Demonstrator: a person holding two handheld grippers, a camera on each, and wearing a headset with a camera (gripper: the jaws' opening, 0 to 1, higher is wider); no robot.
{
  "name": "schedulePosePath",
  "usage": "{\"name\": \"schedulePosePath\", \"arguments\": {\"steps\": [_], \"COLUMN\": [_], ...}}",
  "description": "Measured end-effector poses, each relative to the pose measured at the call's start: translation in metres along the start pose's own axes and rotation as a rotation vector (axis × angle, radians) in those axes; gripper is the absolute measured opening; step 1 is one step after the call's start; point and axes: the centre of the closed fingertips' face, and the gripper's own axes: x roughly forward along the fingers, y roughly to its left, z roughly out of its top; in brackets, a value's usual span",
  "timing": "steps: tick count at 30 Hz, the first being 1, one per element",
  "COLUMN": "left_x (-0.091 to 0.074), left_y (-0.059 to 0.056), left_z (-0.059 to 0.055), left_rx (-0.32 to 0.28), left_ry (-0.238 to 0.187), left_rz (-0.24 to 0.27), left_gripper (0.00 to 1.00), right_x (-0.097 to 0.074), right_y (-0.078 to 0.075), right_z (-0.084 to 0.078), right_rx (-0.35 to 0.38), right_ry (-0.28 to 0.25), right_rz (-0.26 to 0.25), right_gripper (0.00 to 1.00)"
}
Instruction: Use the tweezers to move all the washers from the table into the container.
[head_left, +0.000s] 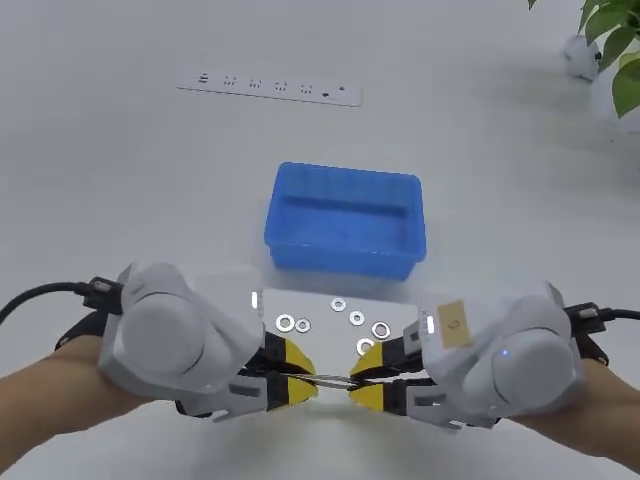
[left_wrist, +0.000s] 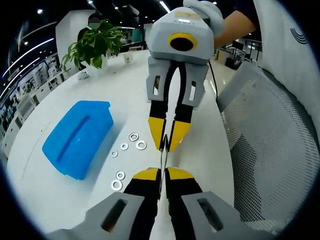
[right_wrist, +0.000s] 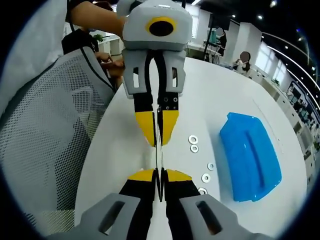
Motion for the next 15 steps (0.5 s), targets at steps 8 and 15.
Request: {"name": "schedulePosePath", "arguments": {"steps": [8, 15], "left_x": [-0.014, -0.015], "left_y": [0.000, 0.001], "left_z": [0.022, 0.027], "left_rx": [-0.010, -0.006], "left_ry": [-0.039, -0.048], "left_rz": [0.018, 0.037], "left_gripper": [0.08, 0.08], "right_x": [-0.003, -0.004], "right_y": [-0.001, -0.002], "right_z": [0.009, 0.012], "right_rx": [0.009, 0.030], "right_ry": [-0.048, -0.081], "right_rz": [-0.033, -0.058], "right_gripper": [0.08, 0.08]}}
